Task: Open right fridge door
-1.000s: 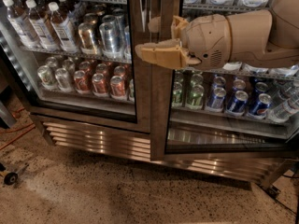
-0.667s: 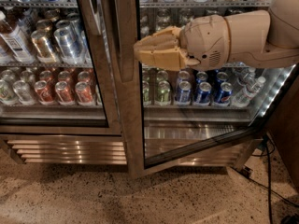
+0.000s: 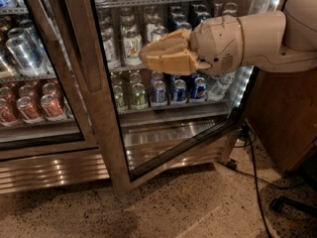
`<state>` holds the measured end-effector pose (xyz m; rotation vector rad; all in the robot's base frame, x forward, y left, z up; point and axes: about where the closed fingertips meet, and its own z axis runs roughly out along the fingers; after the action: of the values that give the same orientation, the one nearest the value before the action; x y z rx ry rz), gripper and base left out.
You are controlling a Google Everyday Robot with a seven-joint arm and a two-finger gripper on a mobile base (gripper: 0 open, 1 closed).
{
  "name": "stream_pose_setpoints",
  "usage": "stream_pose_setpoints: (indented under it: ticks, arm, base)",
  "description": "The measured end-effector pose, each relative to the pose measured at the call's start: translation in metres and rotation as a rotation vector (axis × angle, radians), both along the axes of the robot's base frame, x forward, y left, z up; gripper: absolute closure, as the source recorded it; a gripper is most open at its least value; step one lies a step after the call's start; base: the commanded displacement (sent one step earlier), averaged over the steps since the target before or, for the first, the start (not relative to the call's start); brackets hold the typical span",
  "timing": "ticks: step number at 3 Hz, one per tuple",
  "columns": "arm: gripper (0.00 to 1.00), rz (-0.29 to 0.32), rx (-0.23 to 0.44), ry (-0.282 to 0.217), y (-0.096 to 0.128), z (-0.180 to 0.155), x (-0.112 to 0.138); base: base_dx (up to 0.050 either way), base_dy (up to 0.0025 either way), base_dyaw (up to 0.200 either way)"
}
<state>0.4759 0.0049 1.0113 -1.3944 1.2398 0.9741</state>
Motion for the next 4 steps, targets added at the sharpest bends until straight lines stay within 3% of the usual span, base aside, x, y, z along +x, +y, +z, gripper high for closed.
stream_pose_setpoints:
  ticks: [1, 2, 3, 4]
  arm:
    - [1.0, 0.05, 0.011, -0.003, 0.012, -0.002, -0.016]
    - [1.0, 0.119, 0.023, -0.029, 0.022, -0.013, -0.067]
    - [1.0, 0.151, 0.013, -0.028, 0.019, -0.052, -0.122]
    - [1.0, 0.151, 0.013, -0.028, 0.019, -0.052, -0.122]
  base:
    - [0.0, 0.0, 0.0]
    - [0.0, 0.0, 0.0]
    - [0.0, 0.0, 0.0]
    - [0.0, 0.0, 0.0]
